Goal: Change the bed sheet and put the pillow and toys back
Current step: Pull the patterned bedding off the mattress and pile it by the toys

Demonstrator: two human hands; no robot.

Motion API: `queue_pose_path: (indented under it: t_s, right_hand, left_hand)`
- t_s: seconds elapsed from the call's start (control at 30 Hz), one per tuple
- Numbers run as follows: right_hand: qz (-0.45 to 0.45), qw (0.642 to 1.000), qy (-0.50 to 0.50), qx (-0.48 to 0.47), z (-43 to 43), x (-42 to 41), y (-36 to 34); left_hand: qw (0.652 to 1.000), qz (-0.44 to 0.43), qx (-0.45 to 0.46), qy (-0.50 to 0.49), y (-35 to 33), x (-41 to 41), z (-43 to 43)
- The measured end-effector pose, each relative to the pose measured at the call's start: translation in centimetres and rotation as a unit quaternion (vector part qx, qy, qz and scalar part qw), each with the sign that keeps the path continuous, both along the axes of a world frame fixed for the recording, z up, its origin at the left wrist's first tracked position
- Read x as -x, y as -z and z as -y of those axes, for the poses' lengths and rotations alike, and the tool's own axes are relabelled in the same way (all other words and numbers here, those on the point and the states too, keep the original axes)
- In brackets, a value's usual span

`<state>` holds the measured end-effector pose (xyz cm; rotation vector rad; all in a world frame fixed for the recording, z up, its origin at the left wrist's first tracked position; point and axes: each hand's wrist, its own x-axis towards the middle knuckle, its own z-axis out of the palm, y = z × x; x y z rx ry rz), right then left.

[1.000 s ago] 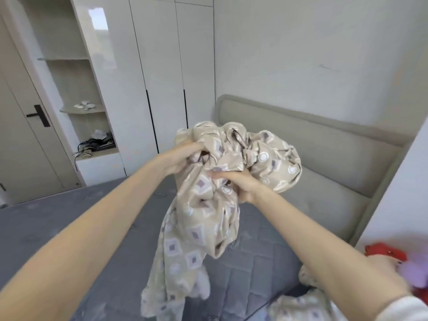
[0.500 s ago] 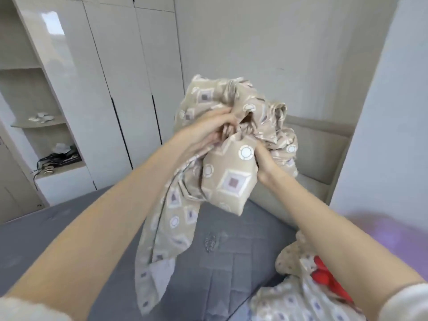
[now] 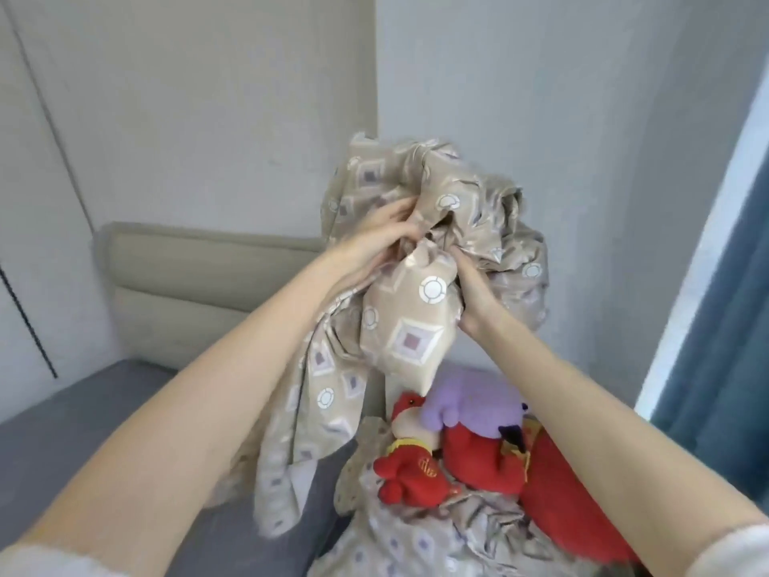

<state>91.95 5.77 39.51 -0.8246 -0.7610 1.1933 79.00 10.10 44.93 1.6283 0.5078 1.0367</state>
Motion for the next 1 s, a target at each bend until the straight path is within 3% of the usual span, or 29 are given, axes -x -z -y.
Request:
queue_pose_path:
  t_s: [0.13,0.23,0.27,0.33,0.4,0.53,0.63,0.73,0.77,0.83,0.93,1.0]
  right_hand:
    - [-0.007,0.997,0.080,0.000,1.7,-6.6,1.2]
    - [-0.002,0.989,0.137,0.054,2.5,-10.6,3.7]
    - [0.005,0.984,0.155,0.090,2.6,-11.7,5.0]
    - [0.020,0.966,0.184,0.181,2.4,-13.2,8.0]
    - [0.061,0.928,0.237,0.281,1.9,-14.6,11.3]
    - [0.207,0.850,0.260,0.408,2.4,-15.9,16.5]
    - [0.307,0.805,0.300,0.409,2.9,-16.4,17.8]
    - [0.516,0.681,0.382,0.352,3.2,-16.4,16.7]
    - [0.576,0.665,0.366,0.304,3.1,-16.4,16.2]
    - [0.636,0.682,0.268,0.242,2.7,-16.5,15.3]
    - [0.697,0.634,0.144,0.302,1.9,-17.3,16.1]
    - [0.698,0.611,0.095,0.362,1.4,-18.4,17.9]
  left_hand:
    - [0.997,-0.047,-0.037,0.044,1.6,-7.5,-1.2]
    - [0.973,-0.166,-0.154,0.045,4.4,-11.8,-2.8]
    - [0.949,-0.235,-0.207,0.044,5.9,-12.9,-3.5]
    - [0.867,-0.394,-0.297,0.061,9.8,-13.6,-5.2]
    - [0.802,-0.486,-0.340,0.075,14.2,-12.8,-6.1]
    - [0.831,-0.517,-0.165,0.117,21.9,-10.2,-5.9]
    - [0.794,-0.584,-0.154,0.077,25.1,-11.0,-6.0]
    - [0.830,-0.537,-0.146,0.041,25.3,-12.9,-6.8]
    - [0.838,-0.523,-0.152,0.034,25.3,-13.5,-7.4]
    - [0.834,-0.526,-0.162,0.034,25.3,-14.5,-8.2]
    - [0.814,-0.552,-0.173,0.059,26.4,-15.2,-9.4]
    - [0.821,-0.541,-0.158,0.088,28.0,-15.5,-10.1]
